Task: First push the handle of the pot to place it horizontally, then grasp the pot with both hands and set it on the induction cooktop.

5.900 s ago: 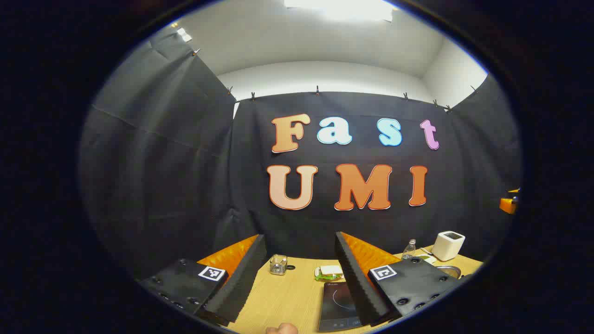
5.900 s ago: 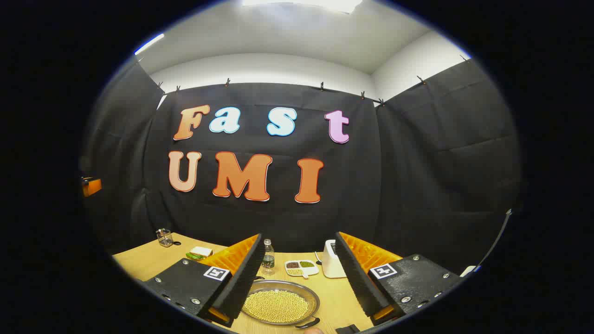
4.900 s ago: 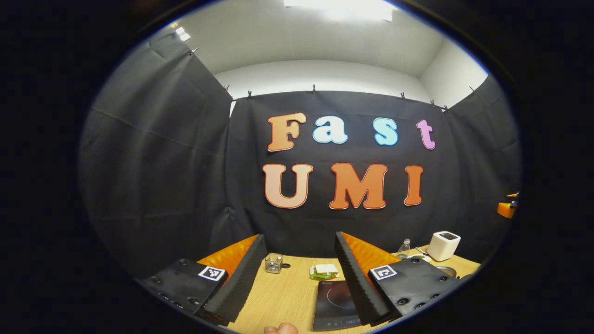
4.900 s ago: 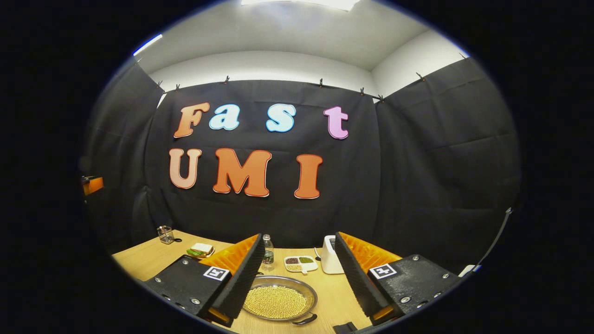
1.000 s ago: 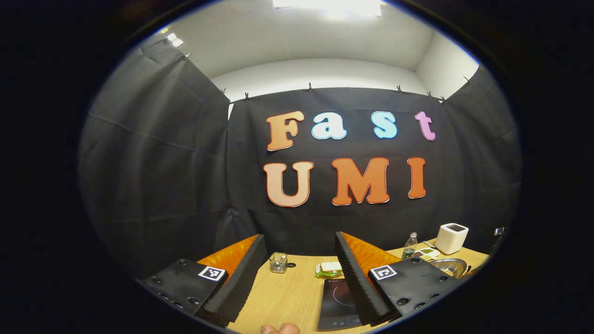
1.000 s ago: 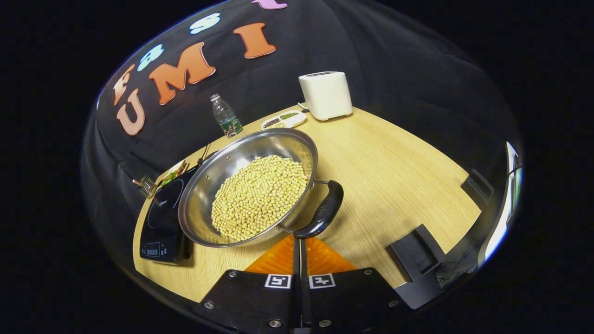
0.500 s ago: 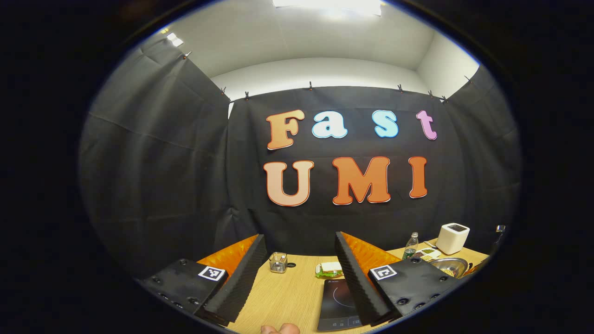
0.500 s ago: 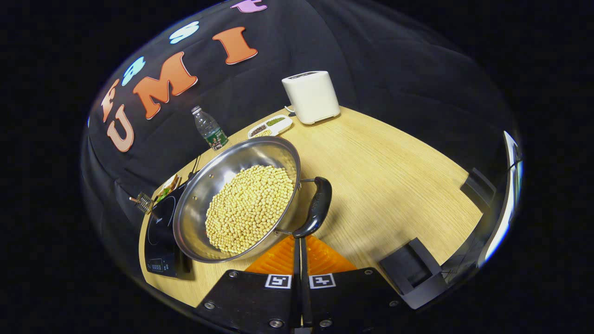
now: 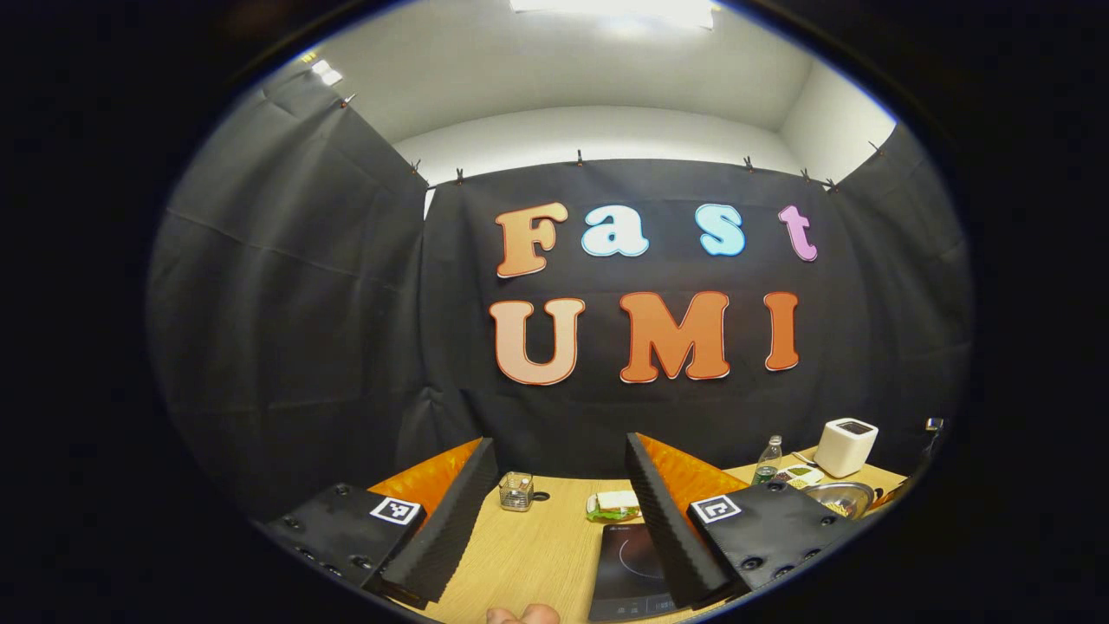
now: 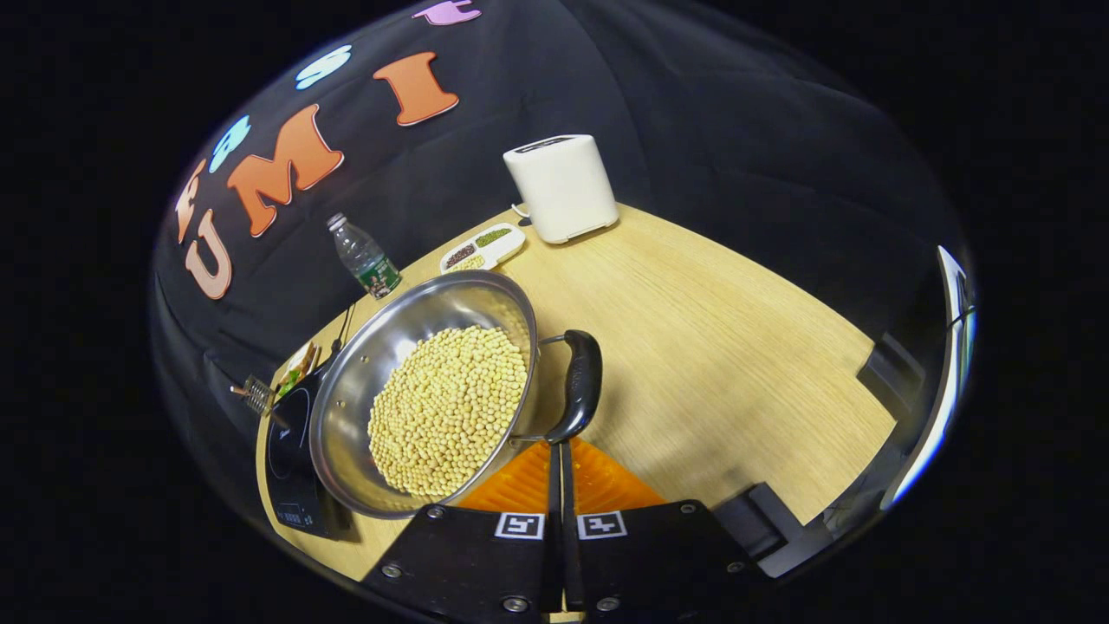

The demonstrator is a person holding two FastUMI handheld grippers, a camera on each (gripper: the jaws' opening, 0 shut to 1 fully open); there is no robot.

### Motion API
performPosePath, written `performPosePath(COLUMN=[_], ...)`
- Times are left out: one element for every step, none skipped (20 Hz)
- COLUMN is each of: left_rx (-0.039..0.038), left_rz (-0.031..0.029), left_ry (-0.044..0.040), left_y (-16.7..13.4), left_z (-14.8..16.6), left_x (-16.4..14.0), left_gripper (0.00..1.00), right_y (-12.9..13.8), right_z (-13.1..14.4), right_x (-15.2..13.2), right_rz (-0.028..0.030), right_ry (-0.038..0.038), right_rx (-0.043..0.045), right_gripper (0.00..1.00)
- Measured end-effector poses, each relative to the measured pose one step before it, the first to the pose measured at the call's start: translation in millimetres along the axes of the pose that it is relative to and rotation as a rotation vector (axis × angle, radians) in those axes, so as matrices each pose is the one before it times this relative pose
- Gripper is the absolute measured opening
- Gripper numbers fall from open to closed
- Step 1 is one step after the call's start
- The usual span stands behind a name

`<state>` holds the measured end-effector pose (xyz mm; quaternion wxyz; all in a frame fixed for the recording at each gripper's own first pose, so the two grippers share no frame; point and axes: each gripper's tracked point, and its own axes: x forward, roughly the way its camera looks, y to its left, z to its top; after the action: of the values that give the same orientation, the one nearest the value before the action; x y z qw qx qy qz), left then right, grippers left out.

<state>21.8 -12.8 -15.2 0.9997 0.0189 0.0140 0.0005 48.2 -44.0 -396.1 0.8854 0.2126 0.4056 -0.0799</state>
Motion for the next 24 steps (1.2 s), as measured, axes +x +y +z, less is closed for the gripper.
performPosePath(left_rx=[-0.00176, 0.00106, 0.00363, 0.00488, 0.00435, -0.00106, -0.00668, -0.00594, -0.00095, 0.00171, 0.00095, -0.00141, -0.00213, -0.00088, -0.0022, -0.00452, -0.00148, 0.00237, 0.00115, 0.00447, 0.00494, 0.00085, -0.00334, -0.00389], left_rz=[-0.00143, 0.00091, 0.00265, 0.0042, 0.00409, -0.00093, -0.00591, -0.00424, -0.00086, -0.00405, -0.00404, -0.00027, -0.00012, -0.00089, -0.00304, -0.00326, -0.00054, 0.00418, 0.00479, 0.00669, 0.0043, -0.00389, -0.00827, -0.00935], left_ry=[0.0049, 0.00303, 0.00091, -0.00155, -0.00231, -0.00142, 0.00024, 0.00322, 0.00324, 0.00225, 0.00271, 0.00255, 0.00402, 0.00618, 0.00748, 0.00754, 0.00649, 0.0015, -0.00451, -0.01009, -0.01041, -0.00971, -0.00637, -0.00099], left_y=[-0.47, 1.11, 1.02, 2.02, 1.08, -0.49, -1.94, -0.1, -0.29, 0.31, -0.79, 0.45, 0.57, -0.86, -1.1, -0.16, -1.15, 1.45, -0.02, -0.82, -1.11, -3.54, -5.88, -5.31], left_z=[-1.58, -1.68, -0.69, 0.44, 0.94, -1.56, -1.42, -1.78, -2.44, -2.82, -2.77, -2.59, -4.0, -5.43, -4.66, -3.56, -3.45, -0.58, 1.83, 2.74, 2.54, 1.95, 1.04, 0.27], left_x=[2.08, 2.21, 2.35, 2.9, 2.52, 1.73, 3.58, 3.85, 3.36, 4.44, 4.8, 5.02, 5.09, 2.74, 4.67, 3.63, 3.84, 3.87, 3.17, 2.38, 2.57, 1.38, 2.59, 1.18], left_gripper=[0.99, 0.99, 0.99, 0.99, 0.98, 0.98, 0.98, 0.99, 0.99, 0.99, 0.99, 0.99, 0.97, 0.97, 0.98, 0.98, 0.97, 0.97, 0.99, 0.99, 0.98, 0.98, 0.97, 0.98], right_y=[0.86, 2.35, 1.51, 0.25, 0.18, -0.07, -1.6, -0.78, 0.05, 0.47, -0.59, -0.19, -1.56, 0.0, -0.95, 1.07, 0.16, 0.93, -0.68, 0.44, -0.24, -0.35, -1.98, -0.43], right_z=[2.37, 0.93, 1.72, 1.93, 2.31, 3.29, 2.8, 3.76, 3.18, 2.63, 2.92, 2.48, 1.43, 1.81, 2.18, 1.2, 0.02, 1.32, 1.15, 2.6, 1.62, 2.46, 1.32, 2.1], right_x=[2.68, 3.3, 3.54, 3.08, 3.06, 2.52, 3.59, 2.92, 2.91, 2.69, 2.51, 2.62, 3.05, 1.37, 0.35, 0.8, 0.57, 0.54, 0.07, 1.77, 1.13, 0.95, 0.88, 1.31], right_rz=[-0.00122, 0.00143, 0.00037, -0.00229, -0.00498, -0.00627, -0.00696, -0.00719, -0.00575, -0.00426, -0.00545, -0.00747, -0.00847, -0.00531, -0.0045, -0.00224, -0.0008, 0.00052, -0.00154, 0.00251, 0.00164, 0.00035, -0.00272, -0.00172], right_ry=[0.00434, 0.00519, 0.00317, 0.0014, -0.00003, -0.0024, -0.00435, -0.00487, -0.00386, -0.00319, -0.00309, -0.003, -0.00219, -0.00377, -0.00421, 0.00305, 0.00382, 0.00398, 0.00082, 0.00201, 0.0017, 0.00107, -0.00015, -0.00043], right_rx=[0.01196, 0.01082, 0.00615, 0.00287, 0.00067, -0.00072, -0.00074, 0.00137, 0.00579, 0.00599, 0.00233, -0.00068, -0.00178, -0.00222, -0.00392, -0.00294, 0.00012, 0.00238, 0.00215, 0.00568, 0.00775, 0.00117, -0.00345, -0.0025], right_gripper=[0.0, 0.0, 0.0, 0.0, 0.0, 0.0, 0.0, 0.0, 0.0, 0.0, 0.0, 0.0, 0.0, 0.0, 0.0, 0.0, 0.0, 0.0, 0.0, 0.0, 0.0, 0.0, 0.0, 0.0])
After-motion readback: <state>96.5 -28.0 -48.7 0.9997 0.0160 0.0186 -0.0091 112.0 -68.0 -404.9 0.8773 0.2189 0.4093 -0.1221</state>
